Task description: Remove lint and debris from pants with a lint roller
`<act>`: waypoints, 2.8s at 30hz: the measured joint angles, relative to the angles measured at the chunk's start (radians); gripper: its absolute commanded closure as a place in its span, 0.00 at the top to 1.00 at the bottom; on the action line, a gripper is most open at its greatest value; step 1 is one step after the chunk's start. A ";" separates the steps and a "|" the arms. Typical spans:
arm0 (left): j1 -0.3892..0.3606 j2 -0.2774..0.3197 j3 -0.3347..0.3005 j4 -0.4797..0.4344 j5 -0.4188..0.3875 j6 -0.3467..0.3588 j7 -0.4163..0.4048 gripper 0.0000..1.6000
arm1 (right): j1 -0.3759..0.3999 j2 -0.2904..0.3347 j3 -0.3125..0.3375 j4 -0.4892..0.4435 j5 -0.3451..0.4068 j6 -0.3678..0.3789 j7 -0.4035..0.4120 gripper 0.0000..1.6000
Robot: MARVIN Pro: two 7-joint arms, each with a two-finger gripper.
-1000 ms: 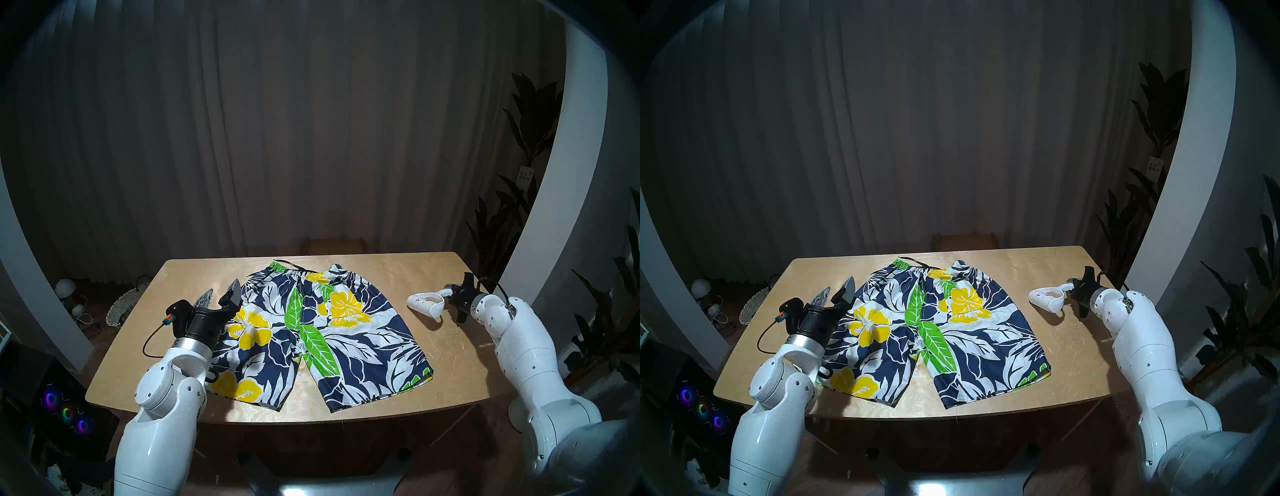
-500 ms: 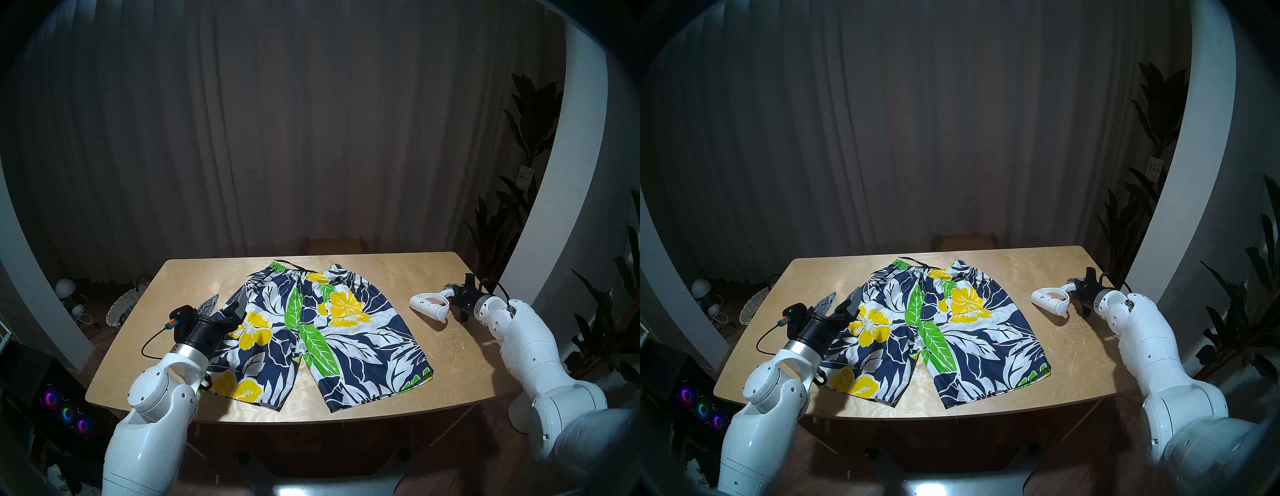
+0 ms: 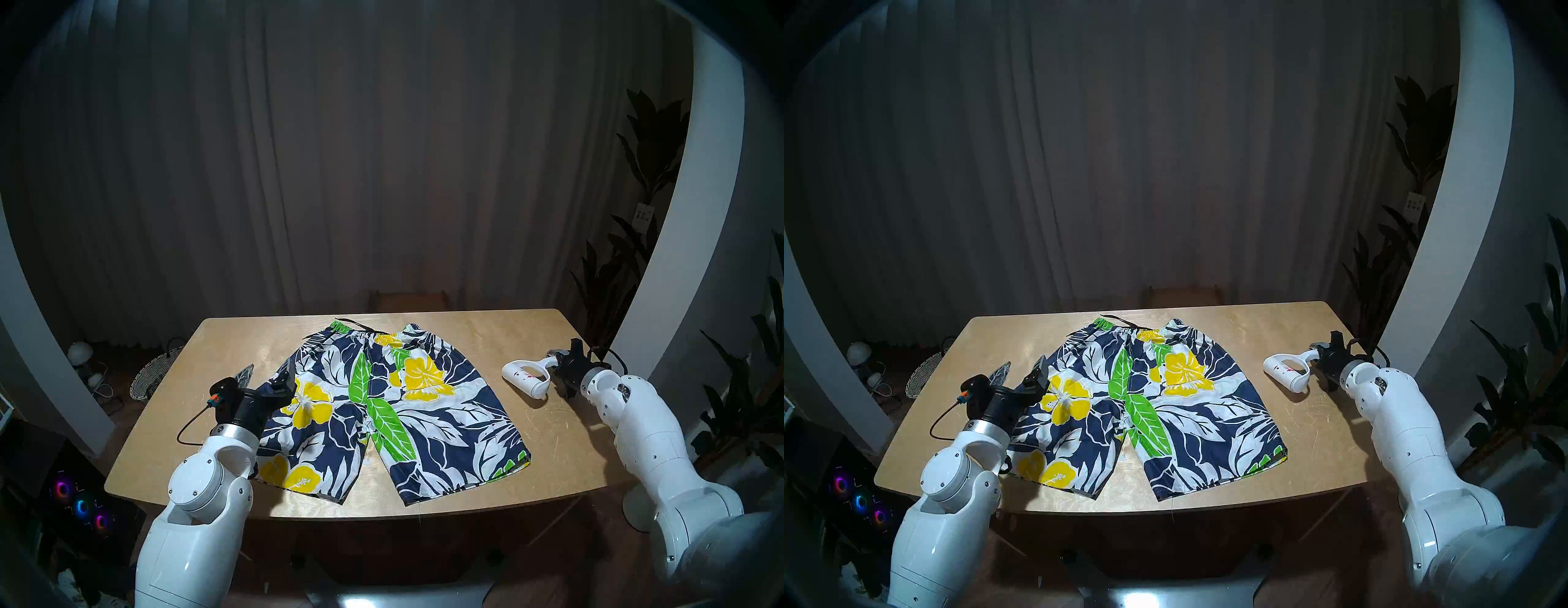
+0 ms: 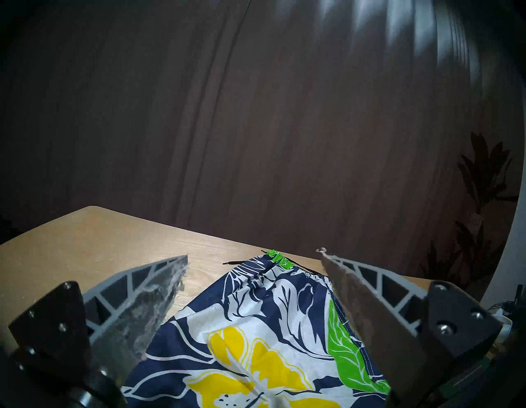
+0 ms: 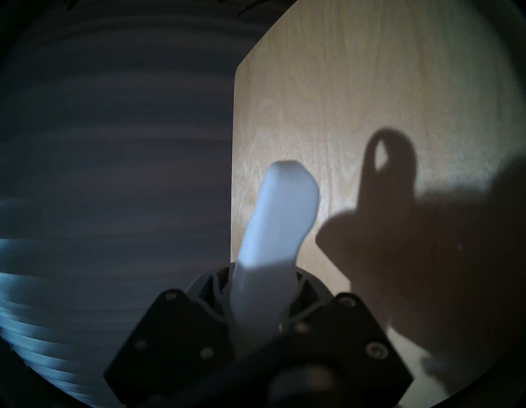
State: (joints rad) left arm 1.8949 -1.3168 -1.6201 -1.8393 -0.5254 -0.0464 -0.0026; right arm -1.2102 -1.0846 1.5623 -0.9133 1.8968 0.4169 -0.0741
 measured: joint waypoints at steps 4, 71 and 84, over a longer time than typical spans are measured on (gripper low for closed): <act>0.000 -0.007 -0.004 -0.001 0.003 0.000 0.016 1.00 | -0.046 -0.006 0.018 -0.063 0.003 -0.041 -0.021 0.00; 0.019 0.000 -0.029 -0.013 0.080 -0.039 0.022 1.00 | -0.404 0.147 0.164 -0.739 0.048 -0.181 -0.636 1.00; -0.021 0.071 -0.035 -0.014 0.258 -0.055 0.033 1.00 | -0.319 0.249 0.053 -0.904 -0.165 -0.108 -0.568 1.00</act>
State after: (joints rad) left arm 1.8741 -1.2458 -1.6552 -1.8533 -0.2669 -0.1012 0.0300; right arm -1.5289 -0.8351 1.6151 -1.8177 1.7316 0.3084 -0.6416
